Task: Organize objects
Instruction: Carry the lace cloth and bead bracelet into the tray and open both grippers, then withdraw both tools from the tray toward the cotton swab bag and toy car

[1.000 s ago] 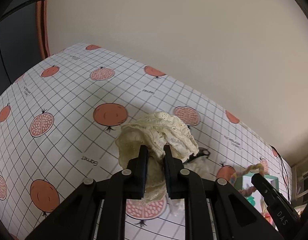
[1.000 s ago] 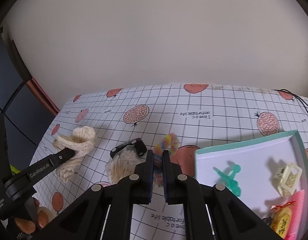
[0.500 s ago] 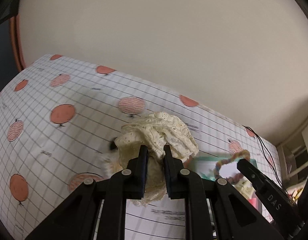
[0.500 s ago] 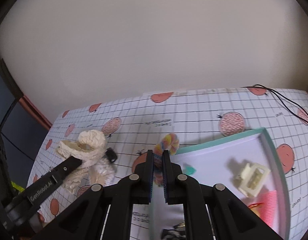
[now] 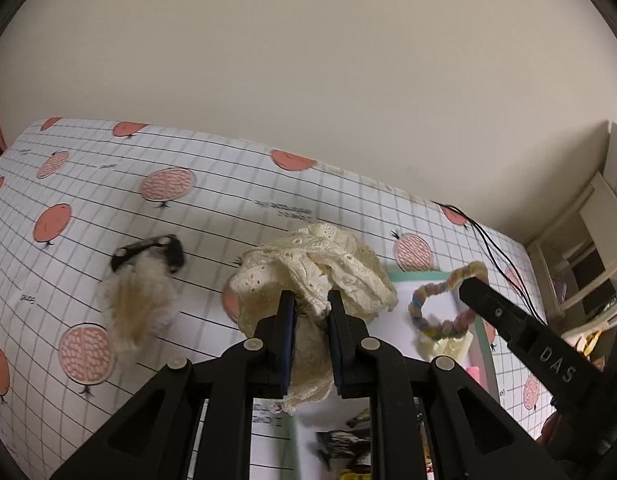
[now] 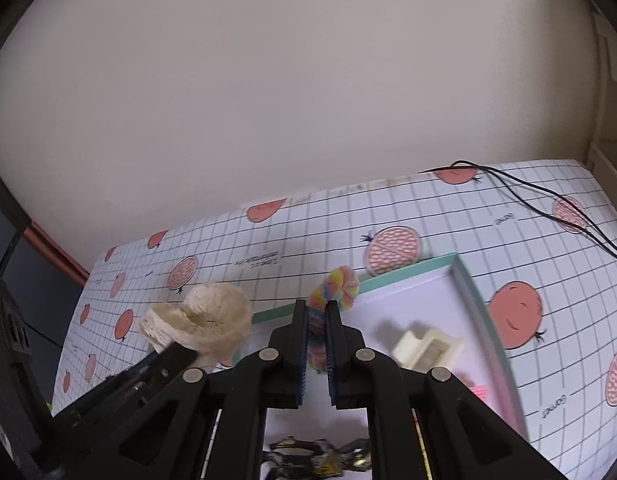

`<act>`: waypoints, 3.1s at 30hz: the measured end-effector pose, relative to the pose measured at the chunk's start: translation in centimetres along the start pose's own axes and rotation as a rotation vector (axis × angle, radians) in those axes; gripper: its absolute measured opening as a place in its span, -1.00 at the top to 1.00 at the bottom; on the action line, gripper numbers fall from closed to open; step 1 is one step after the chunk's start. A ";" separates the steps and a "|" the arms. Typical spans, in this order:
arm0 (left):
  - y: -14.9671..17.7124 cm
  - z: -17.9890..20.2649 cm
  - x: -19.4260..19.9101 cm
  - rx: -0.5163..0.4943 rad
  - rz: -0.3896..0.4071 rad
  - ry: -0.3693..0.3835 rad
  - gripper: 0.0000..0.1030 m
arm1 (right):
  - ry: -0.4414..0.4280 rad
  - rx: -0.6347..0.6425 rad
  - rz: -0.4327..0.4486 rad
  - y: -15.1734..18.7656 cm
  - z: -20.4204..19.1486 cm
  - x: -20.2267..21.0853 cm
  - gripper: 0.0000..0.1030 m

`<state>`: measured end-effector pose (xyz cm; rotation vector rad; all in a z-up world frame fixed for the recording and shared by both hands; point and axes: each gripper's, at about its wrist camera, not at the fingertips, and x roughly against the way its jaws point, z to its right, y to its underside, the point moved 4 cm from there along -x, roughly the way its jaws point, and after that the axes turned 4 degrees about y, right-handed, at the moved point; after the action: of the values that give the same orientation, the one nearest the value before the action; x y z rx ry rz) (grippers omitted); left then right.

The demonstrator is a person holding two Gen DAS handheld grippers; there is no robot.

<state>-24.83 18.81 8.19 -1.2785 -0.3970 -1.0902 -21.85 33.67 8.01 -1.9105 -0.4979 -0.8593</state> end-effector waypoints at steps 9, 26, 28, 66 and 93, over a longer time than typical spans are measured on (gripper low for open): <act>0.8 2.8 -1.6 -0.062 -0.040 0.020 0.69 | 0.009 -0.045 0.001 -0.3 2.6 0.4 0.84; 3.8 4.7 -6.0 -0.154 -0.149 -0.025 0.68 | 0.091 -0.027 -0.102 1.7 4.1 -3.1 0.83; 4.0 4.8 -6.2 -0.159 -0.154 -0.027 0.68 | 0.096 -0.028 -0.113 1.9 4.3 -3.5 0.83; 1.7 5.2 -0.9 -0.191 -0.043 -0.018 0.14 | 0.132 0.005 -0.078 0.2 3.6 0.0 0.48; -0.5 -3.7 -0.2 -0.004 0.032 -0.240 -0.71 | 0.146 0.103 -0.068 0.6 1.5 -0.6 -0.57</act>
<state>-26.46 15.60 7.22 -1.4193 -0.5525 -0.9136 -21.29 34.71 6.74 -1.7312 -0.5104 -0.9907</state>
